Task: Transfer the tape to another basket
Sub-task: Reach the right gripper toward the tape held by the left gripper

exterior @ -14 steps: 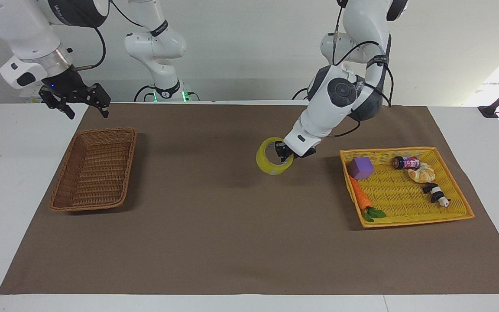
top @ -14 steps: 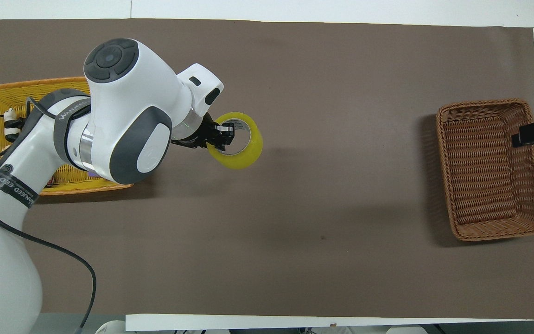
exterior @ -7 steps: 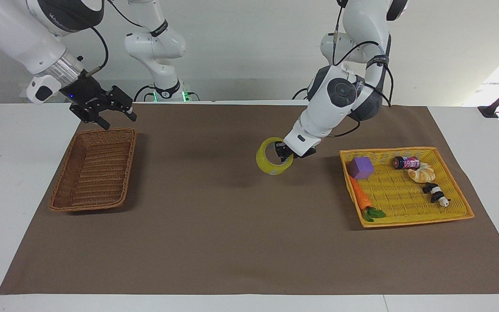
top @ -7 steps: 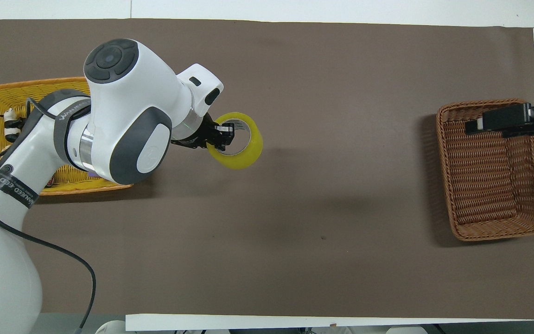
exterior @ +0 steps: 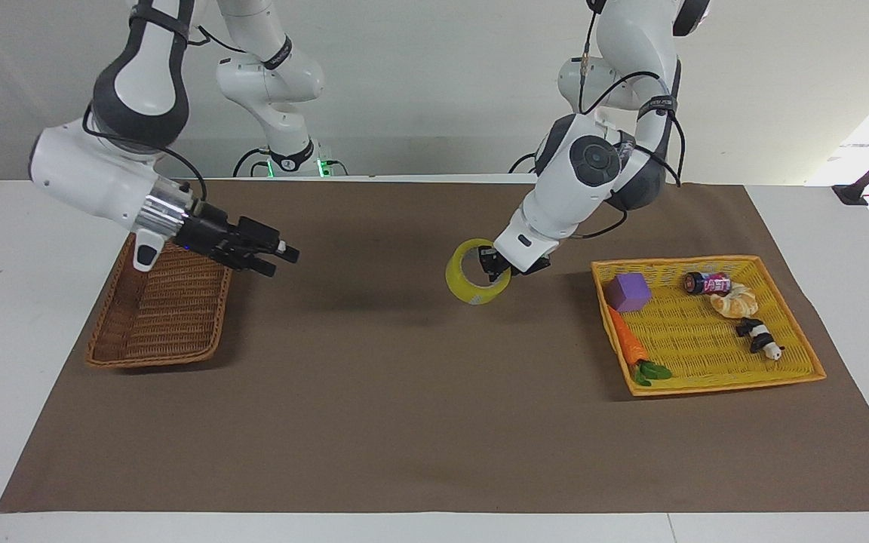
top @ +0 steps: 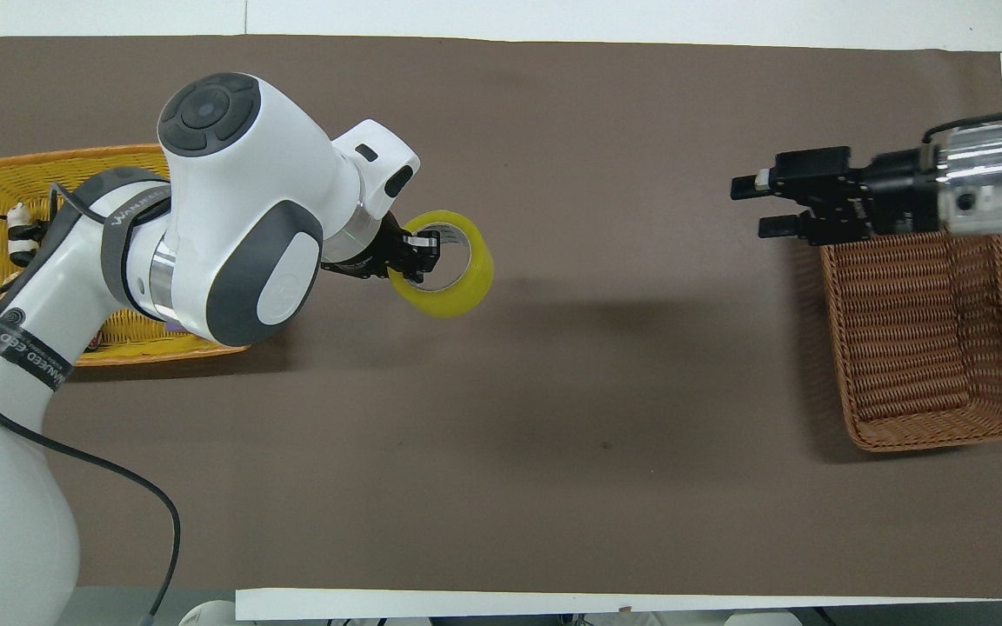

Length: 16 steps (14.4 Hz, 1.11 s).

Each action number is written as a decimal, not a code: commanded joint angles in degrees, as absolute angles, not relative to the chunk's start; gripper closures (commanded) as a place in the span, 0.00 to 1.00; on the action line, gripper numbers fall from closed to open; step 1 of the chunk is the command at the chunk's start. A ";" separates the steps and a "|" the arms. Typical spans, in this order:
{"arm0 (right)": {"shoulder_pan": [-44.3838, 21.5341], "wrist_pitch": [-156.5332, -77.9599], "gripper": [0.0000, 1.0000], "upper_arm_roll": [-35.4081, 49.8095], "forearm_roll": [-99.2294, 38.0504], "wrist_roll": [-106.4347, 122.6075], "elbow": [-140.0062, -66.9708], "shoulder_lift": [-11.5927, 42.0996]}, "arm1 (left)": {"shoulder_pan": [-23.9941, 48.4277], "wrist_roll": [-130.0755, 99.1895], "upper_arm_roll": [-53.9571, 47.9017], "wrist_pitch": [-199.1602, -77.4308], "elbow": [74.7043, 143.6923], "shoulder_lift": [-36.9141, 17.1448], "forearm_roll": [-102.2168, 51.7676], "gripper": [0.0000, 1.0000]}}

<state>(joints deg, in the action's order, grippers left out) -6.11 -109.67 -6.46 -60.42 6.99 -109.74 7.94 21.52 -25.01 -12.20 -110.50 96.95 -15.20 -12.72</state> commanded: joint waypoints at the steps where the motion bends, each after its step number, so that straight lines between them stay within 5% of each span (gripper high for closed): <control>1: -13.50 -117.66 0.00 -6.42 -68.78 5.10 -112.93 8.78 | 22.32 -25.14 -11.69 -111.62 98.70 -13.18 -13.71 1.00; 16: -29.71 -125.95 0.00 -6.42 -72.60 5.71 -116.10 9.14 | 22.85 -25.22 -11.69 -111.45 98.88 -13.10 -13.80 1.00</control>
<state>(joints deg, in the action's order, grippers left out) -29.45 -125.02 -6.25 -71.57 5.46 -113.88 10.56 22.25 -25.01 -12.32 -110.54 97.13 -15.17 -12.73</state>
